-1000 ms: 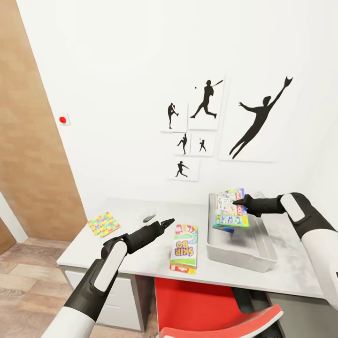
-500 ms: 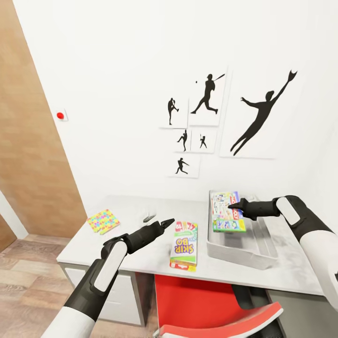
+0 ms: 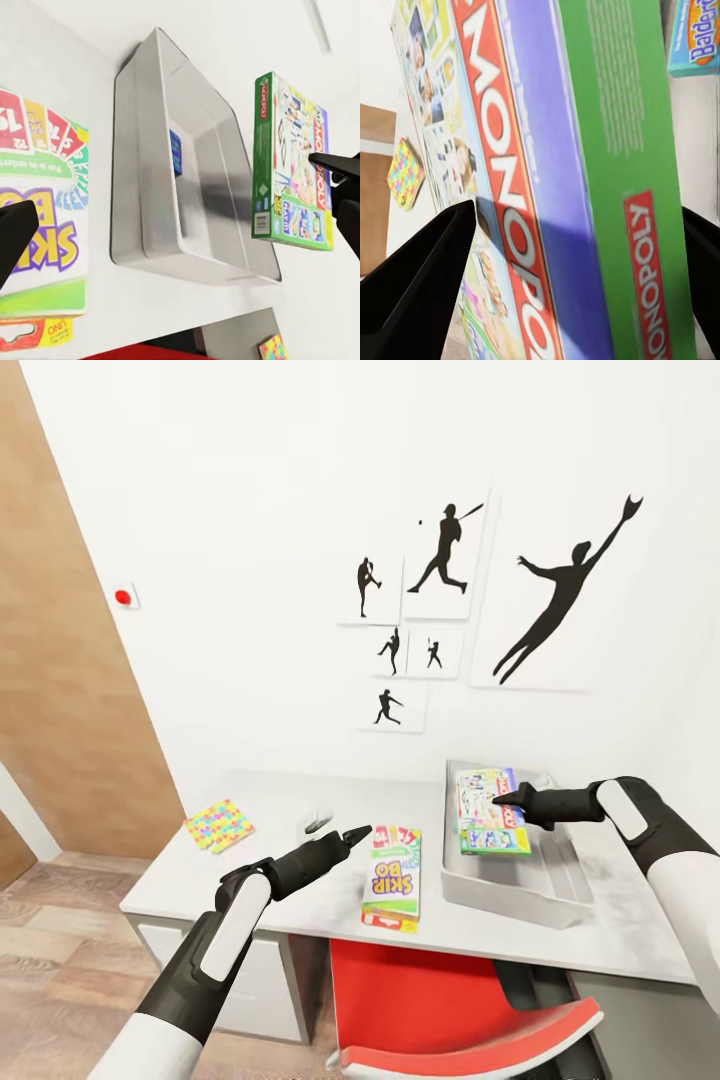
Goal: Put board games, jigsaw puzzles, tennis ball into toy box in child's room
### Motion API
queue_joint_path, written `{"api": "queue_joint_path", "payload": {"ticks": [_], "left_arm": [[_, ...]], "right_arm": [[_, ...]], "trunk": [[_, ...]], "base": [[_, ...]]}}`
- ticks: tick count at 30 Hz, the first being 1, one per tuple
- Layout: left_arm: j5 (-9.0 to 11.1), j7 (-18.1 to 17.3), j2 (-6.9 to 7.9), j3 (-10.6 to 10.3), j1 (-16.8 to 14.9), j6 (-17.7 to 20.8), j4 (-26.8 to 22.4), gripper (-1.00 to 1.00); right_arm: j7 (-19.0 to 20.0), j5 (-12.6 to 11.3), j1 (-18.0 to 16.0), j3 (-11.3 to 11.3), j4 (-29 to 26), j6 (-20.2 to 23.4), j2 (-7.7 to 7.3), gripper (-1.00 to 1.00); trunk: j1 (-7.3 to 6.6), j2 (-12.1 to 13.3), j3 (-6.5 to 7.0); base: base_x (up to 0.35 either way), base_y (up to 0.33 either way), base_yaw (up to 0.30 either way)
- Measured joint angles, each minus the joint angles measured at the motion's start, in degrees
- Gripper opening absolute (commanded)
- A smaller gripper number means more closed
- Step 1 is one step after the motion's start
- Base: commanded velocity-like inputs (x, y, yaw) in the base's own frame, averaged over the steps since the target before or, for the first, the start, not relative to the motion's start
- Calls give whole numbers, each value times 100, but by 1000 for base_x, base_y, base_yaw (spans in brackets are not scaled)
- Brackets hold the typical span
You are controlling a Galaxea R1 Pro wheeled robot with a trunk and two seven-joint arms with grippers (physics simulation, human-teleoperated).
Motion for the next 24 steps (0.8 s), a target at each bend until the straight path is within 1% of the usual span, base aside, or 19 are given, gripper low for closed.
{"api": "queue_joint_path", "payload": {"ticks": [7,15,24], "left_arm": [[0,0,0,0,0,0,-1,100],[11,0,0,0,0,0,-11,100],[19,-3,0,0,0,0,-41,100]], "right_arm": [[-1,-8,-8,-39,0,1,-112,-100],[-1,-9,-17,-60,2,1,-140,-100],[2,-10,-51,-69,39,1,-136,-100]], "trunk": [[0,0,-66],[0,0,-141],[0,0,-225]], "base": [[0,0,0],[0,0,0],[0,0,0]]}}
